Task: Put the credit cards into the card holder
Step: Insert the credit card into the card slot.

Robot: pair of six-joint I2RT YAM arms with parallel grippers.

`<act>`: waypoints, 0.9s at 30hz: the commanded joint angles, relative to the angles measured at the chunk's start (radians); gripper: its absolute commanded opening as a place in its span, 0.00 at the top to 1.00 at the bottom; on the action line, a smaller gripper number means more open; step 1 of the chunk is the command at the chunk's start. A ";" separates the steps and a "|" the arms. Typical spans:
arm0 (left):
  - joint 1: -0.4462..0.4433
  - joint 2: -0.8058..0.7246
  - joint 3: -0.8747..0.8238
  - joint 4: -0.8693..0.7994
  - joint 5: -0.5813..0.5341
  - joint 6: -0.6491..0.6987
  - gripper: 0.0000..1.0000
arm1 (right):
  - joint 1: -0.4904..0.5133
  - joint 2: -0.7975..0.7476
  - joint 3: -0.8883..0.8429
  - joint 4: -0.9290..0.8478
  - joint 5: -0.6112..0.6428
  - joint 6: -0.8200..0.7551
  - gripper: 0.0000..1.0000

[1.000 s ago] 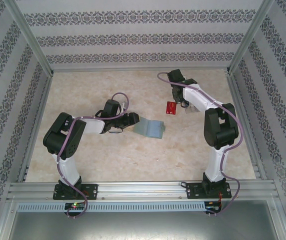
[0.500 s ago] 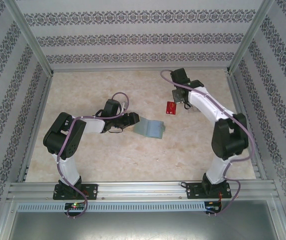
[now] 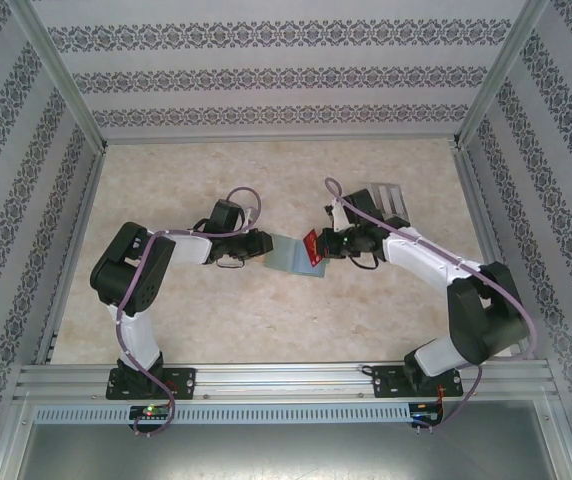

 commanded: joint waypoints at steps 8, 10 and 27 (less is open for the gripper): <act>-0.005 0.042 0.018 -0.110 0.014 0.046 0.95 | -0.095 0.142 -0.061 0.173 -0.346 0.075 0.92; -0.006 0.041 0.024 -0.126 0.004 0.053 0.97 | -0.103 0.165 -0.060 0.181 -0.349 0.087 0.92; -0.007 0.061 0.040 -0.148 0.012 0.046 1.00 | -0.118 0.292 -0.008 0.243 -0.336 0.172 0.89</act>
